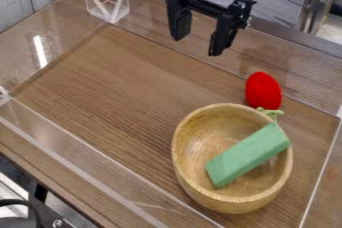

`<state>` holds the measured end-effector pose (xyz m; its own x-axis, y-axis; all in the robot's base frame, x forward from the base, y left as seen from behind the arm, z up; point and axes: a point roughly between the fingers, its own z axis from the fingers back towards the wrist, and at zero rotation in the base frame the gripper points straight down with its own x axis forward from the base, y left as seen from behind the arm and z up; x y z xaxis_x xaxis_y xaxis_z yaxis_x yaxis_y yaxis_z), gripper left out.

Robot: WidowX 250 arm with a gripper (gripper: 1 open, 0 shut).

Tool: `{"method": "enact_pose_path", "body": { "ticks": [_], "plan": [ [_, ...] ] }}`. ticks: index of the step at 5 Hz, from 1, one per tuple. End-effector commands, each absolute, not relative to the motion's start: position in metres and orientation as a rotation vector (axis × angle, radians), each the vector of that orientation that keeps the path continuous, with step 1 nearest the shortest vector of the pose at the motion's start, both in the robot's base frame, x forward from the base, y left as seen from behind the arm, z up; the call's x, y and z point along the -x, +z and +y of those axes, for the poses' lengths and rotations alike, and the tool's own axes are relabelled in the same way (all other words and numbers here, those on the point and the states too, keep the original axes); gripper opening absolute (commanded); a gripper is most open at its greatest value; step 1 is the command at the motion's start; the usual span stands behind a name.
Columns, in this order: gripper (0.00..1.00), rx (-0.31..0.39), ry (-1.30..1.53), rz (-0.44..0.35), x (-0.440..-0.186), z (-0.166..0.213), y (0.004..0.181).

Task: Move the red fruit to the left

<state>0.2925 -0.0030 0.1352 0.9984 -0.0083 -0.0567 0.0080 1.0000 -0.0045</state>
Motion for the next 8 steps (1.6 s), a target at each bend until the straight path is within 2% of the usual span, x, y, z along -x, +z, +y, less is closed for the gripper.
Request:
{"method": "enact_pose_path", "body": {
  "ticks": [1,2,4,5,6,7,8],
  "plan": [
    [1.0,0.014,0.011,0.09,-0.287,-0.001,0.129],
    [1.0,0.023,0.006,0.11,-0.292,0.009,0.115],
    [1.0,0.031,-0.023,0.121,-0.298,-0.023,0.099],
    [1.0,0.035,-0.041,0.101,-0.307,-0.053,0.094],
    [1.0,0.038,-0.076,0.085,-0.329,-0.076,0.086],
    [1.0,0.041,-0.077,0.077,-0.341,-0.077,0.08],
    [1.0,0.045,-0.077,0.074,-0.336,-0.087,0.081]
  ]
}}
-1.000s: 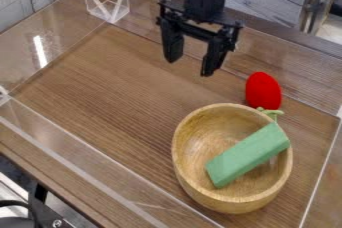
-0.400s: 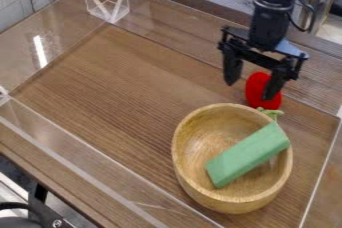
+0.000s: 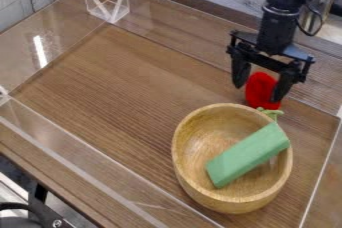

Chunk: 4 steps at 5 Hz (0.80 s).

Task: Move the red fruit to the left

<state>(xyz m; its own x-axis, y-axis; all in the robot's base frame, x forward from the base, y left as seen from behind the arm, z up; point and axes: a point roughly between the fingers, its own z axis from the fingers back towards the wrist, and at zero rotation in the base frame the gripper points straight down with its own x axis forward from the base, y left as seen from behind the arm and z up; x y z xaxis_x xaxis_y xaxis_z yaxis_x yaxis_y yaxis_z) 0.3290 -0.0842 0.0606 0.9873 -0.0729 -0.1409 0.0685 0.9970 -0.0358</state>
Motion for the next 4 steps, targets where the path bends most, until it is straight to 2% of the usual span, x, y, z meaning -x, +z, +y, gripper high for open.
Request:
{"method": "enact_pose_path", "body": {
  "ticks": [1,4],
  "plan": [
    [1.0,0.047,-0.084,0.073,-0.331,-0.098,0.083],
    [1.0,0.054,-0.105,0.074,-0.361,-0.1,0.053]
  ]
}}
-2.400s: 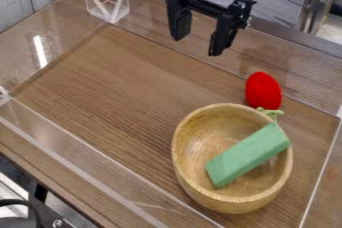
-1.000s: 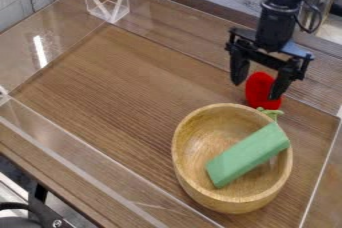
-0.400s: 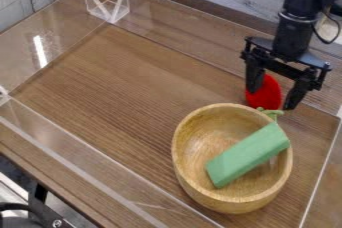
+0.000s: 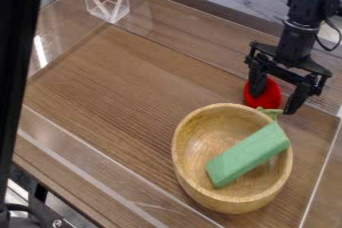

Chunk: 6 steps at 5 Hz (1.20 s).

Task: Move the red fruit to the left

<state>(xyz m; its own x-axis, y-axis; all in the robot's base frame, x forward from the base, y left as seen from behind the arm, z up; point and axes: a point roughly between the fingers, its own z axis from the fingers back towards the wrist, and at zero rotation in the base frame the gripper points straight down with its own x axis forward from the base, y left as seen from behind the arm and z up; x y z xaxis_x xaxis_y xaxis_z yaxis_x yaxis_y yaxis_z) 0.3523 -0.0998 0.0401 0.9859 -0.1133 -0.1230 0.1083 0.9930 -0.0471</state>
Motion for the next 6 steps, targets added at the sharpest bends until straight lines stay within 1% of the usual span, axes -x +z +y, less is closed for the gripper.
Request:
{"method": "enact_pose_path", "body": {
  "ticks": [1,3,5,6],
  "plan": [
    [1.0,0.062,-0.081,0.066,-0.365,-0.099,0.048],
    [1.0,0.064,-0.069,0.06,-0.372,-0.088,0.034],
    [1.0,0.064,0.023,0.058,-0.371,-0.094,0.018],
    [1.0,0.061,0.025,0.06,-0.371,-0.09,0.028]
  ]
}}
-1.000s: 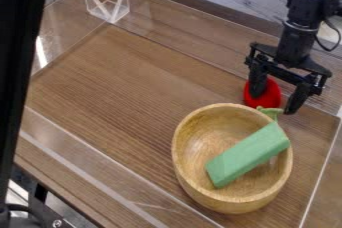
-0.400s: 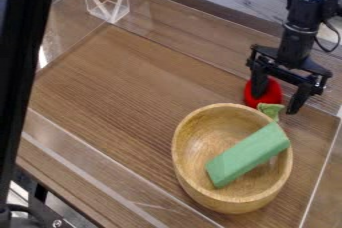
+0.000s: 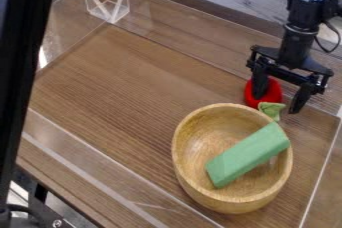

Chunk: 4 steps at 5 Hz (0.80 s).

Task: Move the red fruit to the left

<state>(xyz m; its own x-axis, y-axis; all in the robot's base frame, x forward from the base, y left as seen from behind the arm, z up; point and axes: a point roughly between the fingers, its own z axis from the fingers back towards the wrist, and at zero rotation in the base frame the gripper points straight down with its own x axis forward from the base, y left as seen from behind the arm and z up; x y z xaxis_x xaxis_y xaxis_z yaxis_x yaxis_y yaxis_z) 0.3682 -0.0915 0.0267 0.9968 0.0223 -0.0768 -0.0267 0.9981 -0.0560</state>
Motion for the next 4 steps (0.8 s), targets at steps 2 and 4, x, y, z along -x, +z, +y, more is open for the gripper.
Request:
{"method": "enact_pose_path", "body": {
  "ticks": [2,4],
  "plan": [
    [1.0,0.055,0.018,0.065,-0.364,-0.087,0.032],
    [0.0,0.073,-0.007,0.034,-0.364,-0.082,0.046]
  ]
}}
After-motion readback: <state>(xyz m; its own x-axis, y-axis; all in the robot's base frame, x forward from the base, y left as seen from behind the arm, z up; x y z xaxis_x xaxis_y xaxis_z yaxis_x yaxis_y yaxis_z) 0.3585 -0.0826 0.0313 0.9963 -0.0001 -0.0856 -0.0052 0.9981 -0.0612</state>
